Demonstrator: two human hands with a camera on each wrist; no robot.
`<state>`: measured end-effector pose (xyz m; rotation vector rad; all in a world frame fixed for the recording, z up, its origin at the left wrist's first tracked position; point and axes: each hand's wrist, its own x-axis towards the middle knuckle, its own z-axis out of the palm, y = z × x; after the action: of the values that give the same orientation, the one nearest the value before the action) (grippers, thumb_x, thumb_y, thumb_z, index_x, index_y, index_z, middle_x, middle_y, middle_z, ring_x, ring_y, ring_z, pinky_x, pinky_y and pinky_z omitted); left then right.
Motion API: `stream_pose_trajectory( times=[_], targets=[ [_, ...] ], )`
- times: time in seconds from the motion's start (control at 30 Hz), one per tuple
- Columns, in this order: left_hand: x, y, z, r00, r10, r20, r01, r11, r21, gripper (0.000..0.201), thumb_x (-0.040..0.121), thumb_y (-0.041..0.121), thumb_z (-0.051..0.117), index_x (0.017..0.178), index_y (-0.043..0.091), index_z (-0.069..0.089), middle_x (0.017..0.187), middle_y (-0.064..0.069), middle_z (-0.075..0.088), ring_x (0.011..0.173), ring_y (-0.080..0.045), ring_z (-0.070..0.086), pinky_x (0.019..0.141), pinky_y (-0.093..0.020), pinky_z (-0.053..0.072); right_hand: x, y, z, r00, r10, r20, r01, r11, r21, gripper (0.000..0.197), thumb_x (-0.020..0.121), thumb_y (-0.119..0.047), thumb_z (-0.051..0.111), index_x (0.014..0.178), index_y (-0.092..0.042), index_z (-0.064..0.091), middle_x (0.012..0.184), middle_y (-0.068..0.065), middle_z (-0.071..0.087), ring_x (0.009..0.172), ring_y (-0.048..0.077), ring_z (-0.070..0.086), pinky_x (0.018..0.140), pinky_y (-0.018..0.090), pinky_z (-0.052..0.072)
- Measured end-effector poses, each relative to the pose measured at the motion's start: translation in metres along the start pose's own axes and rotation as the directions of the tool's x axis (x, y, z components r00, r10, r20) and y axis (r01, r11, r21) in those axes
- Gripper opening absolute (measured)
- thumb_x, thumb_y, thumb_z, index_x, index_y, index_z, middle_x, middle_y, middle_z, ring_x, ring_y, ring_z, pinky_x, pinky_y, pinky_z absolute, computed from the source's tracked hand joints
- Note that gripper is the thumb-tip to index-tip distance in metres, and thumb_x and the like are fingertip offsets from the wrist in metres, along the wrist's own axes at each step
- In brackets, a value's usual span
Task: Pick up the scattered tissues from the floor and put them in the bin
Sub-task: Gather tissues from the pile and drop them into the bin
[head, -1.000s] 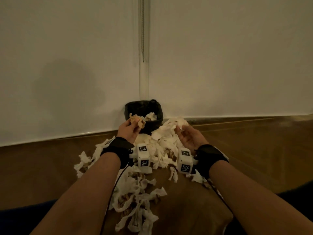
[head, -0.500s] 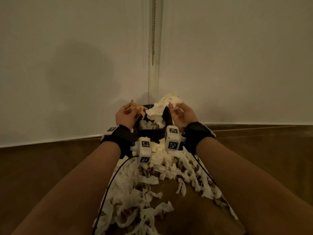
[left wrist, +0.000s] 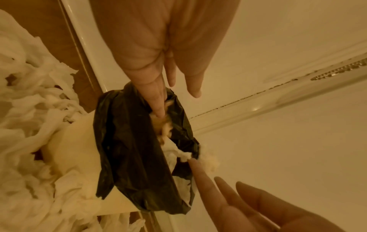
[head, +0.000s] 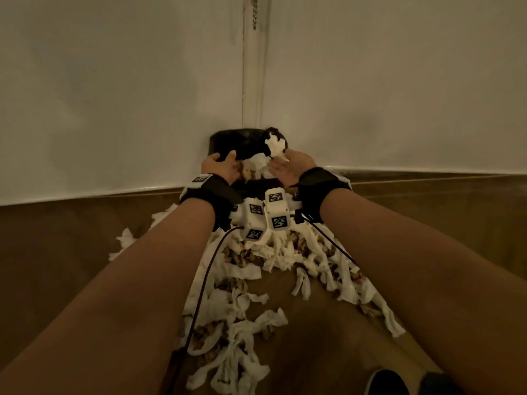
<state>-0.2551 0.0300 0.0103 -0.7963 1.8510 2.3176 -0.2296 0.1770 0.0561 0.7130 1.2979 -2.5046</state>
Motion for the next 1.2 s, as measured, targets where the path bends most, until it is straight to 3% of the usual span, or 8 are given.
stream_pose_trajectory(
  times=[0.17,0.37,0.6,0.67,0.77,0.87,0.97,1.2],
  targets=[
    [-0.014,0.002,-0.015,0.992,0.064,0.111,-0.066,0.998,0.018,0.04,0.095,0.015,0.052,0.134,0.006,0.046,0.125,-0.017,0.056,0.102,-0.027,0.063,0.085,-0.033,0.054,-0.02,0.001,-0.01,1.0,0.0,0.027,-0.001,0.999,0.049,0.046,0.104,-0.012,0.024,0.149,-0.007,0.019,0.154,0.018,0.023,0.139,0.032,0.031,0.113,0.037,0.027],
    [-0.046,-0.02,-0.031,0.962,0.174,0.211,-0.239,0.911,0.336,0.024,0.098,0.022,0.046,0.113,0.012,0.061,0.072,0.001,0.063,0.067,-0.009,0.062,0.055,-0.022,0.049,-0.053,0.018,-0.05,0.998,-0.015,-0.068,0.015,1.0,0.003,0.038,0.101,-0.011,0.038,0.138,-0.002,0.04,0.132,0.018,0.052,0.126,0.031,0.048,0.102,0.033,0.042],
    [-0.087,-0.108,-0.023,0.941,0.034,0.336,-0.237,0.776,0.585,0.02,0.096,0.013,0.046,0.104,0.007,0.064,0.09,-0.009,0.067,0.066,-0.013,0.061,0.056,-0.024,0.047,-0.065,0.083,-0.146,0.943,0.008,-0.332,-0.087,0.971,-0.224,0.035,0.098,-0.012,0.046,0.132,-0.001,0.048,0.092,0.012,0.061,0.079,0.022,0.06,0.064,0.027,0.05],
    [-0.1,-0.143,-0.019,0.914,0.014,0.406,-0.324,0.627,0.708,0.02,0.094,0.012,0.05,0.106,0.009,0.066,0.099,-0.01,0.068,0.08,-0.02,0.063,0.067,-0.027,0.05,-0.062,0.104,-0.172,0.921,0.019,-0.388,-0.163,0.925,-0.342,0.033,0.099,-0.013,0.046,0.128,0.0,0.052,0.097,0.014,0.064,0.072,0.021,0.057,0.066,0.028,0.051],
    [-0.114,-0.19,-0.022,0.871,-0.065,0.488,-0.447,0.31,0.839,0.024,0.089,0.024,0.059,0.112,0.018,0.063,0.116,-0.005,0.064,0.104,-0.021,0.059,0.084,-0.029,0.047,-0.055,0.135,-0.204,0.927,0.0,-0.376,-0.245,0.758,-0.605,0.035,0.097,-0.013,0.046,0.129,0.0,0.052,0.119,0.015,0.062,0.088,0.022,0.056,0.088,0.035,0.051],
    [-0.117,-0.225,-0.036,0.851,-0.229,0.472,-0.467,0.081,0.881,0.052,0.081,0.042,0.066,0.127,0.025,0.048,0.133,-0.008,0.045,0.118,-0.028,0.049,0.095,-0.037,0.046,-0.053,0.159,-0.212,0.948,-0.013,-0.317,-0.269,0.498,-0.824,0.037,0.094,-0.02,0.05,0.13,-0.01,0.053,0.094,0.005,0.061,0.075,0.02,0.055,0.072,0.033,0.052],
    [-0.121,-0.249,-0.052,0.855,-0.29,0.43,-0.483,-0.144,0.863,0.07,0.074,0.059,0.063,0.133,0.031,0.037,0.139,-0.01,0.029,0.129,-0.037,0.029,0.102,-0.049,0.037,-0.047,0.175,-0.212,0.968,0.009,-0.251,-0.246,0.235,-0.94,0.041,0.094,-0.023,0.05,0.135,-0.023,0.047,0.126,0.009,0.054,0.09,0.023,0.059,0.073,0.033,0.051],
    [-0.123,-0.263,-0.06,0.868,-0.294,0.401,-0.46,-0.166,0.872,0.064,0.075,0.06,0.061,0.129,0.032,0.041,0.137,-0.012,0.028,0.129,-0.039,0.024,0.103,-0.053,0.031,-0.031,0.198,-0.218,0.974,-0.125,-0.188,-0.194,-0.031,-0.981,0.041,0.093,-0.024,0.046,0.133,-0.03,0.047,0.146,0.009,0.034,0.129,0.036,0.038,0.105,0.043,0.035]
  ],
)
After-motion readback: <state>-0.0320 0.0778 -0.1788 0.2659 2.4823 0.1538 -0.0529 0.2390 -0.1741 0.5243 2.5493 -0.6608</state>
